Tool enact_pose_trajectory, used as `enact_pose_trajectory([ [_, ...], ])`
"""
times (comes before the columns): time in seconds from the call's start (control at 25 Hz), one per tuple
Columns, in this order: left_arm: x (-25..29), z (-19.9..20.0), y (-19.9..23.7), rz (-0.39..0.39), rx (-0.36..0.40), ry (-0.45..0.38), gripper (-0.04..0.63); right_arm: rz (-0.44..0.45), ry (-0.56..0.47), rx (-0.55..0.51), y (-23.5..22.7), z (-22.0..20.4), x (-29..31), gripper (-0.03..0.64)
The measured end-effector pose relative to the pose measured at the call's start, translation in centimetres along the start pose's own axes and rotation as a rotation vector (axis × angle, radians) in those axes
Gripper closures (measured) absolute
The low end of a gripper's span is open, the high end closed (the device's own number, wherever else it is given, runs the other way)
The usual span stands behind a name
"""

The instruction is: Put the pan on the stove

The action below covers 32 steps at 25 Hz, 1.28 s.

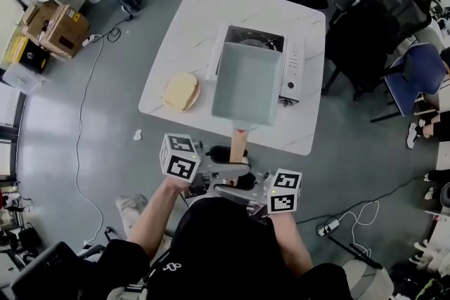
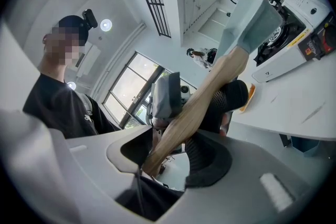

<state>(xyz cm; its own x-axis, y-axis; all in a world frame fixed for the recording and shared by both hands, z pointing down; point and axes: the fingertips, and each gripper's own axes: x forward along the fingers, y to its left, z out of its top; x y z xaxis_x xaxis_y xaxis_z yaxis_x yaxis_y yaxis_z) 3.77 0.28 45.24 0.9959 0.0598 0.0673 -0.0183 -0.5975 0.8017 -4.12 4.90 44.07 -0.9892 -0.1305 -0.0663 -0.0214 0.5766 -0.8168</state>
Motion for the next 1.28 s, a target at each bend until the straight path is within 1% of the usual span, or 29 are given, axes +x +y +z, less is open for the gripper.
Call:
enact_pose_trajectory([
  [0.4, 0.9, 1.9, 1.7, -0.003, -0.003, 0.005, 0.370, -0.006, -0.002, -0.003, -1.7, 2.0, -0.7, 0.419],
  [0.96, 0.9, 3.0, 2.6, -0.003, -0.013, -0.019, 0.370, -0.020, 0.013, 0.000, -2.6, 2.9, -0.6, 0.417],
  [1.28, 0.3, 4.4, 4.5, -0.005, -0.023, 0.001, 0.370, -0.036, 0.010, 0.011, -4.6, 4.5, 0.2, 0.417],
])
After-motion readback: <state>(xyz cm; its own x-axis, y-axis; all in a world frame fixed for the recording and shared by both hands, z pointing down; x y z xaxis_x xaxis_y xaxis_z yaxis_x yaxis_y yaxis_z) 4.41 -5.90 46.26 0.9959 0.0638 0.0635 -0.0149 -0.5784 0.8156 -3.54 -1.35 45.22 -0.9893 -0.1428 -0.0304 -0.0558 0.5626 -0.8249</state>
